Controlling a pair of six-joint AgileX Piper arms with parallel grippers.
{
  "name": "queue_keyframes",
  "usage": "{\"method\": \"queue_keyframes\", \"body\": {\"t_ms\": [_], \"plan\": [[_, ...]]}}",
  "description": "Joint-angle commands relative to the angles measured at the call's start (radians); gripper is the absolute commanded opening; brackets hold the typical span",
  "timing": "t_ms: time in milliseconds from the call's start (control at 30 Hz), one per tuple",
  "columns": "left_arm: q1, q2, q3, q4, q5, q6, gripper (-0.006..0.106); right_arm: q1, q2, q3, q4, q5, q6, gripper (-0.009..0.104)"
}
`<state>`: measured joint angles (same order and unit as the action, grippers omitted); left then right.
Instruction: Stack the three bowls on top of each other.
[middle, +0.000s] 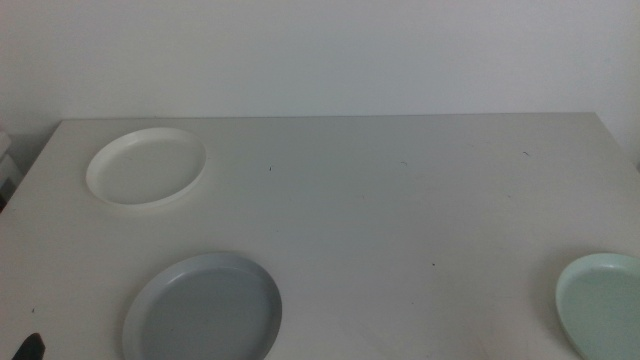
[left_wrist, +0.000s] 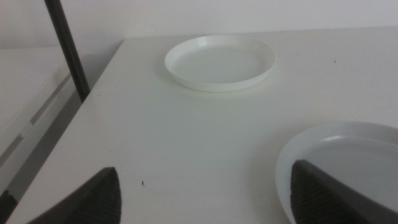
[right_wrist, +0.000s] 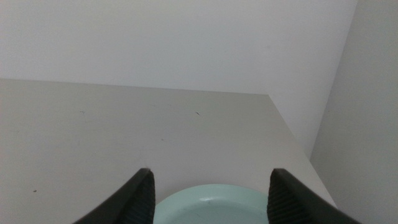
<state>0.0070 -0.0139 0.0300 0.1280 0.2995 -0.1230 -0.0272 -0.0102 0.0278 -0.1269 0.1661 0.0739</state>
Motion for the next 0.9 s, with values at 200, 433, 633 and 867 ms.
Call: {"method": "queue_keyframes", "body": {"t_ms": [200,433,633,867], "plan": [[-0.008,-0.013,-0.004,-0.066,-0.079,-0.011,0.105,0.002,-0.027,-0.006,-0.014,-0.082,-0.005,0.047],[-0.008,-0.013,-0.005,-0.079,-0.081,-0.016,0.105,0.002,-0.027,-0.006,-0.014,-0.082,-0.005,0.047],[-0.008,0.069,-0.097,-0.096,-0.079,-0.015,0.105,0.002,-0.027,-0.006,-0.014,-0.082,-0.005,0.047],[-0.008,0.254,-0.317,-0.092,-0.077,-0.011,0.105,0.002,-0.027,-0.006,-0.014,-0.082,-0.006,0.047]]}}
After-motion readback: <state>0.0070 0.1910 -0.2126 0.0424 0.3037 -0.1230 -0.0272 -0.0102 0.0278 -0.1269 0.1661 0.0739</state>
